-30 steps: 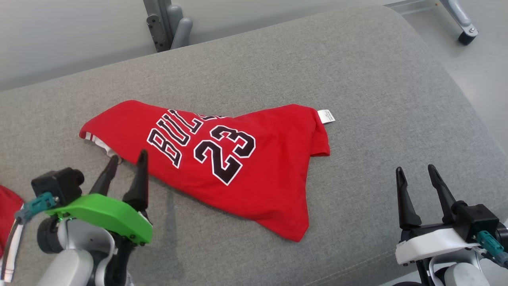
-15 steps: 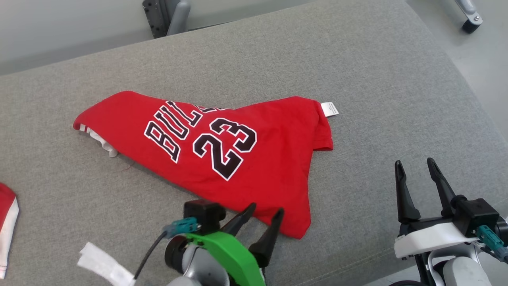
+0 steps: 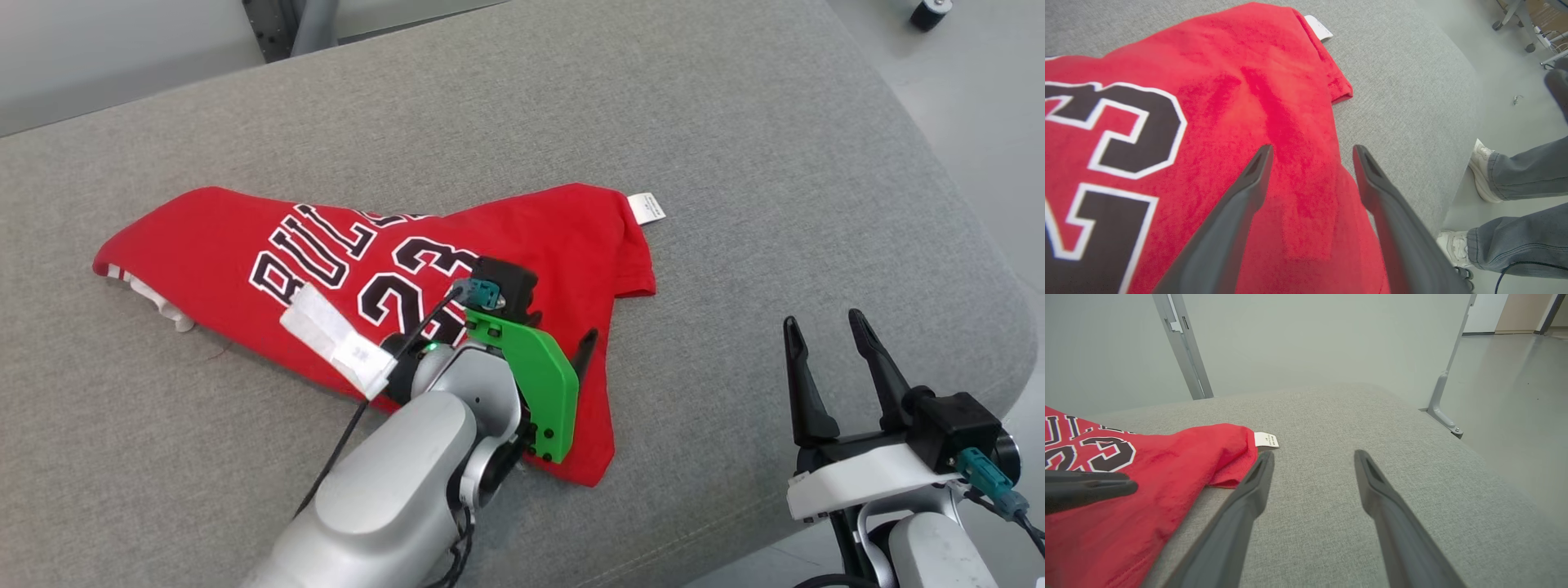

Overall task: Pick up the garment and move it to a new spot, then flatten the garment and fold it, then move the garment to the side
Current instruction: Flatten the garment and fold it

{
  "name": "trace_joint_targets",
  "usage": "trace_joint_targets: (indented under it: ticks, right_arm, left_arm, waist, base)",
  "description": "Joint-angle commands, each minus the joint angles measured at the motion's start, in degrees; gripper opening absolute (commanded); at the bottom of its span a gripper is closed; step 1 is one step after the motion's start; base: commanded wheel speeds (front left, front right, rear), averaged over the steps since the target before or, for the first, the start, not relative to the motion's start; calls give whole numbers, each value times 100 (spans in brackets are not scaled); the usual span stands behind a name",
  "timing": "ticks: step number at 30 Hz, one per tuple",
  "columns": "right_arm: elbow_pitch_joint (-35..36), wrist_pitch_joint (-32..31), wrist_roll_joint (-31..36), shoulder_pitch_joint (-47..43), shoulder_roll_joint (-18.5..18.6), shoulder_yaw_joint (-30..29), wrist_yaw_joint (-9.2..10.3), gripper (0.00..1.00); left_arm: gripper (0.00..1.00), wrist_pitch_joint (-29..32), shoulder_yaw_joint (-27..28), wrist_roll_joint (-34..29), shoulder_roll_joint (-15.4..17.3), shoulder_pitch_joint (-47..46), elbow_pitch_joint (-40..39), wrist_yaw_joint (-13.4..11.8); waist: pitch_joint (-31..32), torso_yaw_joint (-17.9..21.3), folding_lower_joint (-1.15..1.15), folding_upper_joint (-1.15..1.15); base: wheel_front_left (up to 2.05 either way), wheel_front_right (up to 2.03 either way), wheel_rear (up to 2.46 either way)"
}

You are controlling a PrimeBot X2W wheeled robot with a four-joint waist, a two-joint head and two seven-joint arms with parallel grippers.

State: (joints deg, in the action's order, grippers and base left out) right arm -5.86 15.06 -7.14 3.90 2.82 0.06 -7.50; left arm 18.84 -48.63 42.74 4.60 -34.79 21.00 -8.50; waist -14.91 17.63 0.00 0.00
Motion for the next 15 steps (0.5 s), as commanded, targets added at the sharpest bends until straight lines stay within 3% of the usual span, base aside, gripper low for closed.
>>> trace_joint_targets:
  ticks: [1, 6, 7, 8, 9, 15]
  right_arm:
    - [-12, 19, -54, 53, 11, 0, 2, 100]
    - [-50, 19, -143, 104, 9, 112, 2, 100]
    - [-61, 19, -162, 117, 10, 128, 2, 100]
    - [-67, 19, -161, 126, 9, 151, 2, 100]
    - [-78, 19, -177, 127, 10, 161, 2, 100]
    - [-88, 19, -231, 84, 11, 128, 2, 100]
  left_arm:
    - [100, 62, -22, 0, -23, -194, 218, 33]
    - [100, 274, -260, -208, -87, -668, 1395, 45]
    - [46, 297, -287, -210, -92, -711, 1557, 54]
    - [12, 318, -330, -230, -90, -731, 1730, 96]
    - [0, 315, -377, -234, -88, -733, 1894, 132]
    - [0, 59, -425, -77, -135, -790, 2291, 494]
  waist:
    - [-49, 143, 0, 0]
    - [-120, 380, 0, 0]
    - [-134, 414, 0, 0]
    - [-143, 444, 0, 0]
    - [-149, 468, 0, 0]
    - [-138, 489, 0, 0]
  base:
    - [0, 0, 0]
    - [0, 0, 0]
    - [0, 0, 0]
    - [0, 0, 0]
    - [0, 0, 0]
    - [0, 0, 0]
